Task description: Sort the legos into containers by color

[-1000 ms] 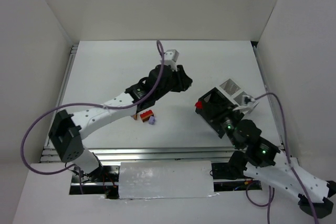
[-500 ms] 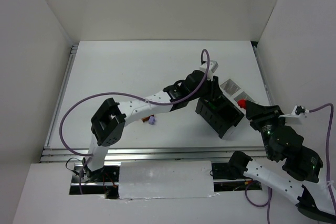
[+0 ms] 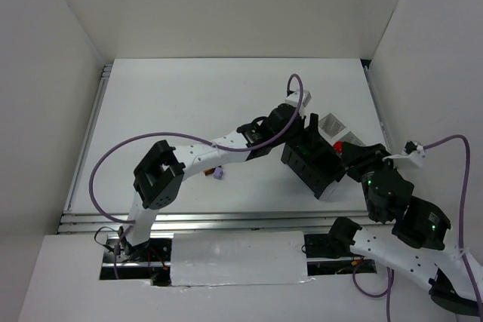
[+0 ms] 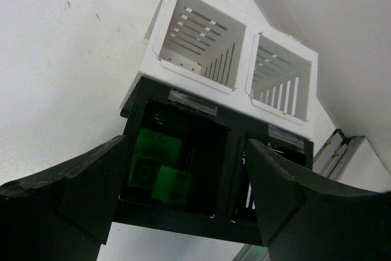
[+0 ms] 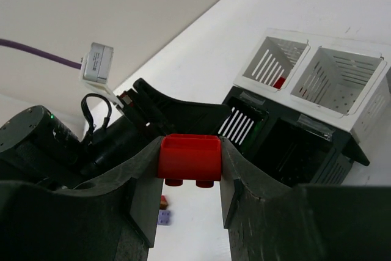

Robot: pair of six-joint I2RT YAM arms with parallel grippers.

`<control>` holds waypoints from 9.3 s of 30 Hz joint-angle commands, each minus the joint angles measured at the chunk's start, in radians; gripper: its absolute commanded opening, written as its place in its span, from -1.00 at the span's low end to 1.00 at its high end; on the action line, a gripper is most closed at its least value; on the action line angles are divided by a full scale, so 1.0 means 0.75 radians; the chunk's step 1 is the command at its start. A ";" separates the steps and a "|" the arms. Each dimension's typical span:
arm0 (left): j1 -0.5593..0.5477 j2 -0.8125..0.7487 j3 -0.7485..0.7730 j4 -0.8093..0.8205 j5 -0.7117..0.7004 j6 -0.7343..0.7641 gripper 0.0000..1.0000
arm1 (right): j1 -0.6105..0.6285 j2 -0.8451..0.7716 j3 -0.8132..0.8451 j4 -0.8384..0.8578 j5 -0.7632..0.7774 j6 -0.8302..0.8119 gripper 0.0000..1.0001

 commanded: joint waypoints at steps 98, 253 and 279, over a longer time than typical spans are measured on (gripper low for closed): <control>0.522 -1.632 -0.920 -1.360 -1.042 -0.318 0.99 | -0.306 1.175 0.281 0.625 -1.096 -0.752 0.99; 0.371 -1.630 -1.313 0.326 0.799 -0.218 -1.00 | -0.365 0.574 -0.633 1.989 -2.317 -0.365 -1.00; 0.651 -1.563 -1.010 -0.507 0.349 -0.003 -1.00 | -0.933 0.586 -0.146 0.398 -0.208 -0.012 -1.00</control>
